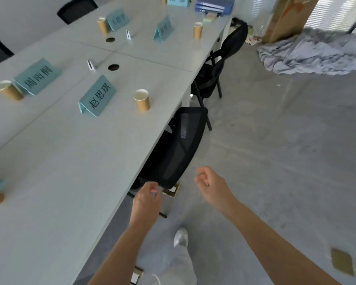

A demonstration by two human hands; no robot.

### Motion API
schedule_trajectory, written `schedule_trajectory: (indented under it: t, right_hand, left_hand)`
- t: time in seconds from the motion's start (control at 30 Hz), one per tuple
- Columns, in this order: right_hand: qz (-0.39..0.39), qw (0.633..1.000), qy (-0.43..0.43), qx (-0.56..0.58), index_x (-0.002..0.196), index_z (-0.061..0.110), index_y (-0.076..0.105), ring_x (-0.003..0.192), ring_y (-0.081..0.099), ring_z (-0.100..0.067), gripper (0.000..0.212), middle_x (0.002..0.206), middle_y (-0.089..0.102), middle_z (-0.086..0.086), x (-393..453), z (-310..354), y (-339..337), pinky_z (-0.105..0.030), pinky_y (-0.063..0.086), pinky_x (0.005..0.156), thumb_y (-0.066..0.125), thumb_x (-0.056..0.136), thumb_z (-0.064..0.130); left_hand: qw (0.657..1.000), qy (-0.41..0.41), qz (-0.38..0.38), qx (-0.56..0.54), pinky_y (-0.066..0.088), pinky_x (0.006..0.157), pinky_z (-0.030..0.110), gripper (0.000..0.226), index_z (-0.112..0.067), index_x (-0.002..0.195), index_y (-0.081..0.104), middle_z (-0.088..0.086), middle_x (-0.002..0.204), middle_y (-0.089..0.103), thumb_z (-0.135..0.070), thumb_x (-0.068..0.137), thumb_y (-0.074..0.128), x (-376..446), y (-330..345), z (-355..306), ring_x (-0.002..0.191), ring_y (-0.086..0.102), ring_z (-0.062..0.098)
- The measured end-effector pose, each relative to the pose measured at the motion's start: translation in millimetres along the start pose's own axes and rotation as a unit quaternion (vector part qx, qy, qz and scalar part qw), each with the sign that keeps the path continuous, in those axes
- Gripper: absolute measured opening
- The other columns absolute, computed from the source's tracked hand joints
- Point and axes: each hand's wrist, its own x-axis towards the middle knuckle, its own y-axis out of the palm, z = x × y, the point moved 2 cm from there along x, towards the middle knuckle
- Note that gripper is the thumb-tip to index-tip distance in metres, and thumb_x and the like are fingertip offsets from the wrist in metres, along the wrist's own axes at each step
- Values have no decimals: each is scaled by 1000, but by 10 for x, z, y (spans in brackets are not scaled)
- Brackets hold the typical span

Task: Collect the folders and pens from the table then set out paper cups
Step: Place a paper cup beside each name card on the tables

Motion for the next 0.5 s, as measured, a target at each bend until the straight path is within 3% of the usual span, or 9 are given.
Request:
schedule_trajectory:
  t: [0.13, 0.23, 0.37, 0.5]
  right_hand:
    - [40, 998, -30, -29, 130, 13, 51, 106, 58, -13, 33, 106, 59, 4, 719, 237, -151, -17, 37, 84, 49, 99, 23]
    - [64, 995, -55, -56, 130, 14, 51, 99, 53, -6, 32, 102, 58, 8, 1330, 486, -248, -16, 35, 84, 49, 99, 23]
    - [92, 990, -82, -75, 129, 14, 51, 99, 52, -5, 32, 99, 58, 9, 2099, 762, -310, -14, 35, 83, 50, 98, 24]
    - [150, 982, -88, -78, 131, 17, 49, 106, 53, -7, 33, 104, 57, 10, 2727, 935, -349, -17, 37, 86, 49, 99, 26]
  left_hand:
    - [997, -45, -40, -43, 39, 81, 24, 32, -19, 127, 54, -4, 118, 60, -15, 96, 50, 599, 126, -200, 92, 53, 6]
    - [995, -72, -50, -52, 38, 66, 16, 31, -20, 127, 53, -6, 120, 57, -16, 97, 48, 1090, 216, -382, 79, 50, -4]
    - [992, -89, -70, -58, 38, 75, 19, 30, -21, 125, 53, -6, 119, 56, -16, 96, 48, 1684, 231, -621, 109, 52, 12]
    - [990, -105, -95, -28, 35, 79, 20, 30, -20, 127, 52, -4, 124, 54, -16, 97, 49, 2158, 198, -828, 107, 48, 10]
